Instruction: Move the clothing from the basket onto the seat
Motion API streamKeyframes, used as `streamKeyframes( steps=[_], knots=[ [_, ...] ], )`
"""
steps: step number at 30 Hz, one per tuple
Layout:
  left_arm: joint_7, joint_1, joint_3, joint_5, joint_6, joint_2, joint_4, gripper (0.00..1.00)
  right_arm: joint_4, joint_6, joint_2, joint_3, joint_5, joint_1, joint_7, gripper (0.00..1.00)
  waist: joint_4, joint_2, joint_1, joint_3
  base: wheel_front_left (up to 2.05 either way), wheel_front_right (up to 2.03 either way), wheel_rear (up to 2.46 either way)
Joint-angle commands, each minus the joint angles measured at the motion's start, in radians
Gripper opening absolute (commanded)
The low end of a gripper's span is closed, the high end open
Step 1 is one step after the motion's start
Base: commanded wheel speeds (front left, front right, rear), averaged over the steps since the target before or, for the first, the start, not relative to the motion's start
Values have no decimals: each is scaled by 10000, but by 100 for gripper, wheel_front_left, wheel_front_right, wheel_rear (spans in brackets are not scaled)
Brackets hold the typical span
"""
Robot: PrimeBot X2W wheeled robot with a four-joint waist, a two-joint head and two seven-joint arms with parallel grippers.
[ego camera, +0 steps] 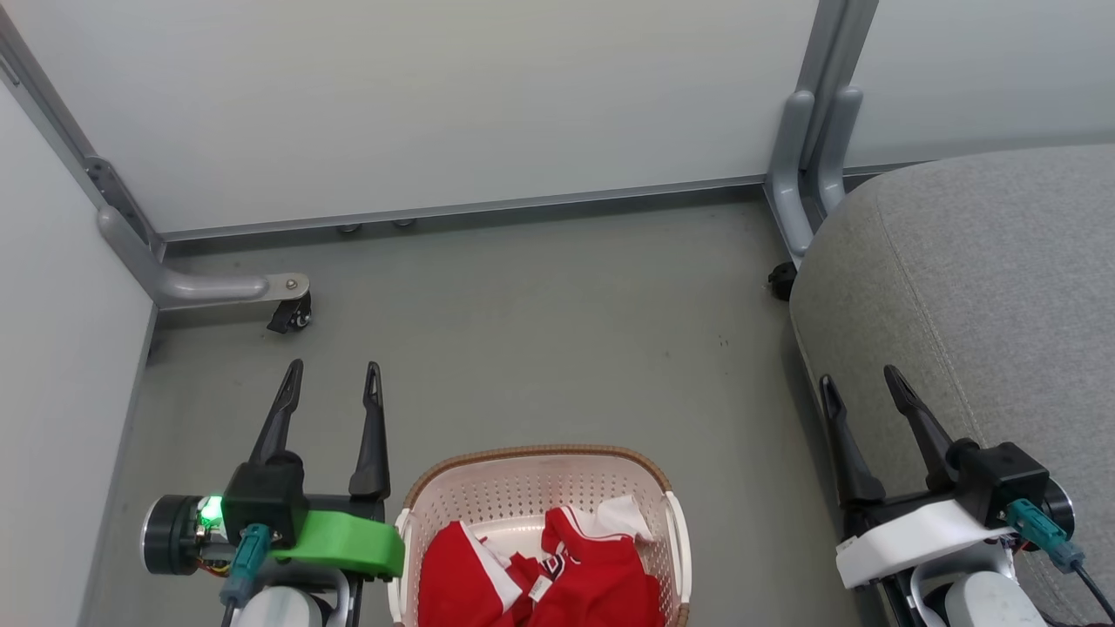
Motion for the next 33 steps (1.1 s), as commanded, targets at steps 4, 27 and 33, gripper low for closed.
streamKeyframes(
  steps=[4,27,33],
  knots=[
    [-11,-113,-8,-86,-25,65,85,100,166,1,-58,-77,22,52,-49,100,-4,107,0,-9,0,0,0],
    [-11,-276,-97,-258,-77,58,336,100,318,1,-58,-59,60,-130,-49,100,-95,107,0,90,0,0,0],
    [-11,-443,-186,-213,-188,58,485,100,230,1,-57,-2,59,-249,-49,100,-301,107,0,279,0,0,0]
  ],
)
